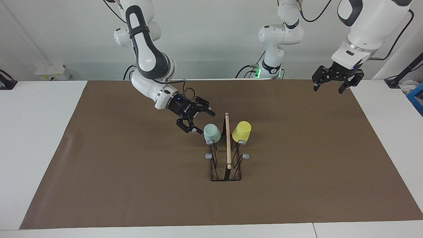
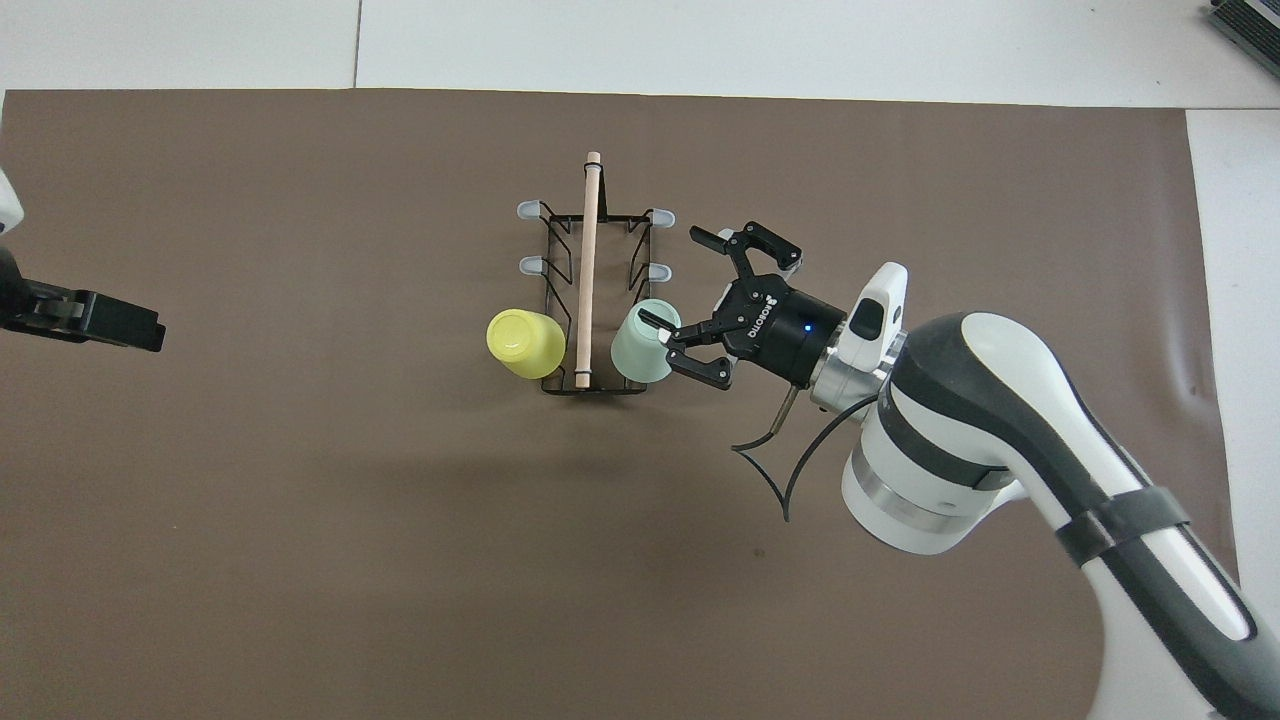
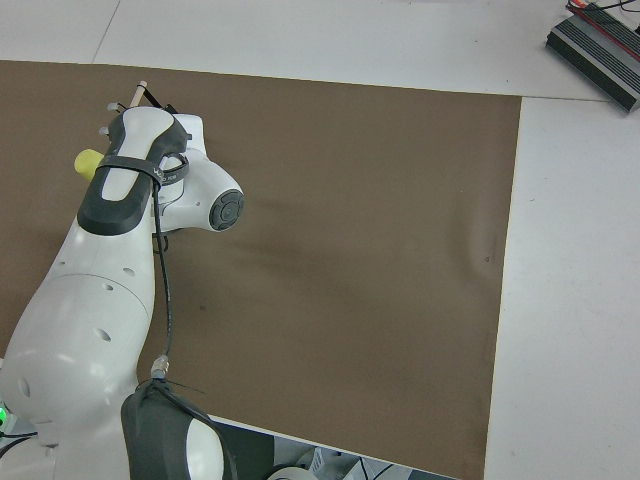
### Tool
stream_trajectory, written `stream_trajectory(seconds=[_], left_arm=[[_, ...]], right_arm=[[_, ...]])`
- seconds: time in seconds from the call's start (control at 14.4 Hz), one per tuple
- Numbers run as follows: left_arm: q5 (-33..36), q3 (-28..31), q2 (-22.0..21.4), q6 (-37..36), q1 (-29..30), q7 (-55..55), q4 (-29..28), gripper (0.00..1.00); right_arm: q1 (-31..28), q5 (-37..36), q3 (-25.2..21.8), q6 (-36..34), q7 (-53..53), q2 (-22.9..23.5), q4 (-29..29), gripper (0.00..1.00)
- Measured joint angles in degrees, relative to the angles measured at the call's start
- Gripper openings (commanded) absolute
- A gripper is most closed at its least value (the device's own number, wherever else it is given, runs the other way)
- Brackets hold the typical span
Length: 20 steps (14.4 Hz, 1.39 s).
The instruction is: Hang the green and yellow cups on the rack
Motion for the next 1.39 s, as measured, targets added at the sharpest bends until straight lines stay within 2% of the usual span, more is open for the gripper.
stream_trajectory(seconds=[0.21, 0.97, 1.39], left_arm=[[0.0, -0.1, 0.0, 0.0, 0.0, 0.0, 0.0, 1.00], [0.0, -0.3, 0.0, 0.0, -0.1, 0.0, 0.0, 1.00], [0.0, 0.0, 0.0, 0.0, 0.0, 0.0, 0.0, 1.00]], right_arm=[[-1.4, -9.1, -0.1, 0.1, 4.5, -0.8, 1.1, 1.00], [-7.3, -39.7, -0.4, -0.2, 5.4, -1.0, 1.5, 1.00], [-11.9, -58.2, -0.5, -4.5, 5.4, -1.0, 1.5, 1.00]])
